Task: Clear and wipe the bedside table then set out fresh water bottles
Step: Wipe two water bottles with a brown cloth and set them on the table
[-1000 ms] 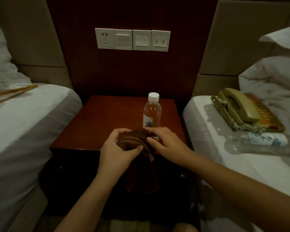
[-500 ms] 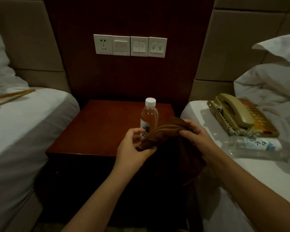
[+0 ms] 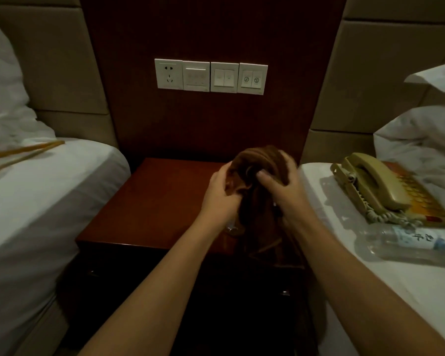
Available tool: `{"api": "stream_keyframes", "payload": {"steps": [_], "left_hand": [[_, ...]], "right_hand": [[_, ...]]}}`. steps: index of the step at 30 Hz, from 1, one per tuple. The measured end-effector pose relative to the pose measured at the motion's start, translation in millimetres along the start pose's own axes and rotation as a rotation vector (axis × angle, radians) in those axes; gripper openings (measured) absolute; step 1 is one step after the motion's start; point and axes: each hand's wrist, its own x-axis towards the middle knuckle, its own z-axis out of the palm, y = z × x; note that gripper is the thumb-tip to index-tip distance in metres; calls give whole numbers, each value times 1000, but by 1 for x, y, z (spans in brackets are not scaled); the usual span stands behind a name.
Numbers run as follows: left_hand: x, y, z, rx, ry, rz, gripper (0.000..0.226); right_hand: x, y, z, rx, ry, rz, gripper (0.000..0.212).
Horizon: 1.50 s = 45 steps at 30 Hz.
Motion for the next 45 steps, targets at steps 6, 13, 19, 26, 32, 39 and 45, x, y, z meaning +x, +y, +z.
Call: {"api": "stream_keyframes", "payload": {"steps": [6,13,19,26,32,39,45], "left_hand": [[2,-15,-22,19,-101,45,65],[3,-15,-15,51,-112,44,78],[8,-13,4,31,100,79,53],[28,0,5,275,290,-8,46],[27,13,-36,141,42,-131,63],[22,24,-37,123,-94,-88,45],[18,17,-44,43,-79,-18,22]], "right_hand": [[6,24,27,-148,-64,-128,80],[-19,72,17,-129,-11,15,82],[-22,82,18,-206,-49,49,90],[-18,82,22,-339,-44,87,81],[-7,61,-1,123,176,237,72],[26,8,7,-27,-96,29,72],[16,49,47,-267,-328,-83,54]]}}
